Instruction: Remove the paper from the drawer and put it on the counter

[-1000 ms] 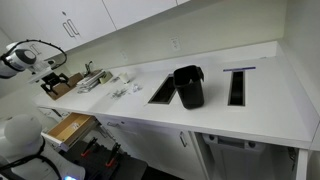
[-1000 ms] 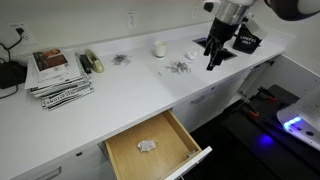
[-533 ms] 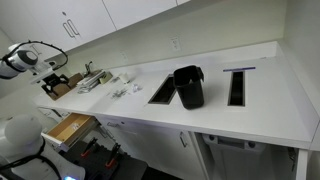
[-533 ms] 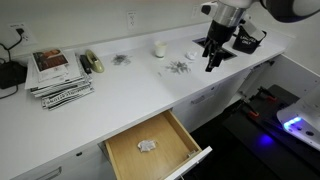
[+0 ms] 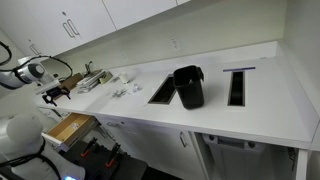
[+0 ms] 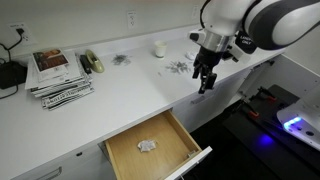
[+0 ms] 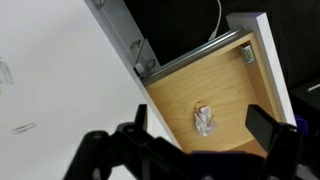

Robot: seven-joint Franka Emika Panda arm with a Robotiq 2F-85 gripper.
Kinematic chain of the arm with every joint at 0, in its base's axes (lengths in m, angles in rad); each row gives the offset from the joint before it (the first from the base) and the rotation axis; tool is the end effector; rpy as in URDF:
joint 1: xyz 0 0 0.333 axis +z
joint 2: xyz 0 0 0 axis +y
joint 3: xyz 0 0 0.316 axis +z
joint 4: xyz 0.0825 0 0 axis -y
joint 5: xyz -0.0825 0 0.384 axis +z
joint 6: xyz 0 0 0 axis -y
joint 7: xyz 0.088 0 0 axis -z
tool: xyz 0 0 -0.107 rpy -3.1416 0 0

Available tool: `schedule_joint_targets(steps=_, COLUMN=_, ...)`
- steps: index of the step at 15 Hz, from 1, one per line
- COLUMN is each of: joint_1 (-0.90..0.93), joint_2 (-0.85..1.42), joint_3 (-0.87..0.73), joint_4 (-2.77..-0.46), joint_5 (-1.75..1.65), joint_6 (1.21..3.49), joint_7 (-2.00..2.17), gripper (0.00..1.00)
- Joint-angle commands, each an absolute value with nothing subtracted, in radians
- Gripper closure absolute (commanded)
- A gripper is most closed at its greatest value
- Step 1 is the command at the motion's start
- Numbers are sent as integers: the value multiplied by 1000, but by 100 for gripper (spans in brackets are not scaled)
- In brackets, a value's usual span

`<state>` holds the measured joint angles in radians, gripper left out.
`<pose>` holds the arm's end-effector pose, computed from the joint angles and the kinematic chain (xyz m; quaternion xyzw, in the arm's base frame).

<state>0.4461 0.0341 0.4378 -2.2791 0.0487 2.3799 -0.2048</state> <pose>0.3340 0.4075 0.3480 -0.8636 -0.5024 -0.0246 0.0348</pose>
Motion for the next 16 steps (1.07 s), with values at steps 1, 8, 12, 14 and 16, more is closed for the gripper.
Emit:
schedule_joint_targets(steps=1, joint_1=487, joint_2=207, joint_3=488, joint_4=-2245, joint_5=45, joint_6=2518, joint_7=-240, gripper=0)
schedule_joint_targets(steps=8, joint_1=564, joint_2=585, joint_3=454, joint_4=-2054, joint_5=-122, joint_6=2639, joint_7=-217, gripper=0)
schedule_joint_targets(steps=12, joint_1=581, joint_2=752, joint_3=456, joint_4=-1909, joint_5=-156, joint_6=2658, joint_7=-257, gripper=0)
schedule_joint_targets(steps=14, joint_1=592, joint_2=813, joint_3=462, joint_4=-1851, joint_5=-169, joint_6=2666, joint_7=-290, gripper=0)
schedule_joint_targets(steps=16, joint_1=612, joint_2=864, joint_3=460, joint_4=-1796, joint_5=-186, joint_6=2673, joint_7=-320, gripper=0)
